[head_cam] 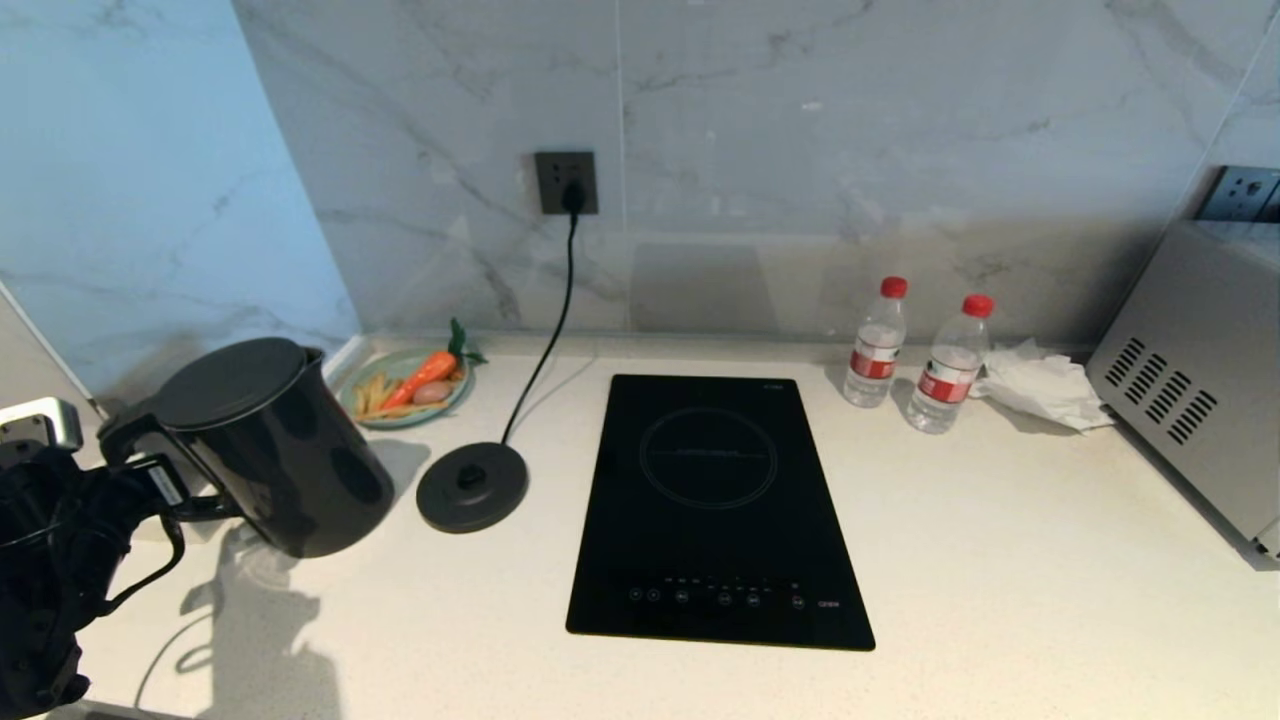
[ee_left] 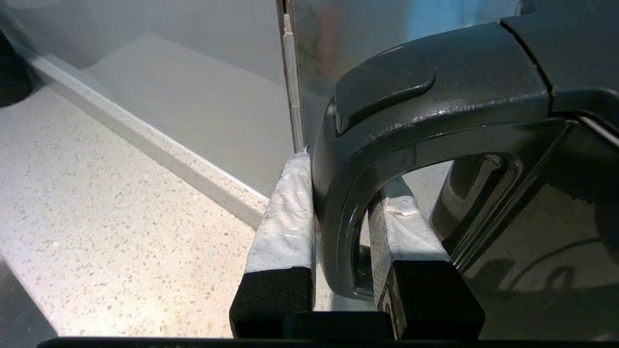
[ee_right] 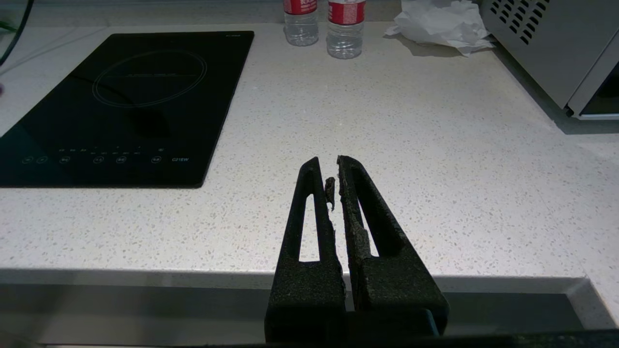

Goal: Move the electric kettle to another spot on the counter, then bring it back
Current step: Place it by the sink

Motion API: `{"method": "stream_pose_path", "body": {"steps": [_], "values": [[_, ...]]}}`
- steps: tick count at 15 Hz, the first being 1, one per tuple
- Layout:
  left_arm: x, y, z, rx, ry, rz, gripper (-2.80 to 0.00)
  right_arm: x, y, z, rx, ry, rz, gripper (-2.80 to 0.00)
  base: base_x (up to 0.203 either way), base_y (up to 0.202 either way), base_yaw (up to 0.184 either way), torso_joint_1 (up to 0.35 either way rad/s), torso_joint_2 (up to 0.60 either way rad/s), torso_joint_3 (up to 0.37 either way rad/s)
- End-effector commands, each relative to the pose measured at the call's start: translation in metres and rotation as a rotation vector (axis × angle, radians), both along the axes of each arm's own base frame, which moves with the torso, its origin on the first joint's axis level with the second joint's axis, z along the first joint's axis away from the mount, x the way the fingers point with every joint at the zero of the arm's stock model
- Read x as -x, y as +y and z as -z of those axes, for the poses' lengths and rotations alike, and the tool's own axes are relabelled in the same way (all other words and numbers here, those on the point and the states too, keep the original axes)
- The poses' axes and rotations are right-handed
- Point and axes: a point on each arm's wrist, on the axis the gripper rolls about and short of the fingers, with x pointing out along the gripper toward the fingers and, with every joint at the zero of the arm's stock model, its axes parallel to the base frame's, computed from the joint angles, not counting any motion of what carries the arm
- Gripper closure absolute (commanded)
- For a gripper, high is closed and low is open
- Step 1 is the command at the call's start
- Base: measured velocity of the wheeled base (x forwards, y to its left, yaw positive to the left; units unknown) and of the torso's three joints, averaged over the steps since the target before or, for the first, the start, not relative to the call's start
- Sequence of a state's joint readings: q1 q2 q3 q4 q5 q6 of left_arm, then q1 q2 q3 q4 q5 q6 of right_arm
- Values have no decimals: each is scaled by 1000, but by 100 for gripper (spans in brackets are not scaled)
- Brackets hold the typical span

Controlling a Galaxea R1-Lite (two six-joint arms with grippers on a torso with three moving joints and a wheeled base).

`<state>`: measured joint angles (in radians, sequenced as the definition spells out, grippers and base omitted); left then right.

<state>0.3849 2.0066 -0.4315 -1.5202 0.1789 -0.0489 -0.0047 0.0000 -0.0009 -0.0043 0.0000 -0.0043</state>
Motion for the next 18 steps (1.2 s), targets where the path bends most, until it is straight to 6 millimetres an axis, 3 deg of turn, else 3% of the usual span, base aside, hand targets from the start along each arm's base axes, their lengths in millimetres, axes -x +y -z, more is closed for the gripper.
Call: {"method": "stream_pose_path", "body": {"steps": [1, 17, 18], "values": [[4, -2, -9, -13, -32, 1, 0, 0, 0, 0, 0, 0, 0, 0, 0, 0, 0, 0, 0, 0], [6, -6, -8, -23, -13, 9, 0, 0, 0, 0, 0, -1, 0, 0, 0, 0, 0, 0, 0, 0], [6, -6, -9, -23, -14, 9, -280, 0, 0, 0, 0, -1, 0, 0, 0, 0, 0, 0, 0, 0]]}}
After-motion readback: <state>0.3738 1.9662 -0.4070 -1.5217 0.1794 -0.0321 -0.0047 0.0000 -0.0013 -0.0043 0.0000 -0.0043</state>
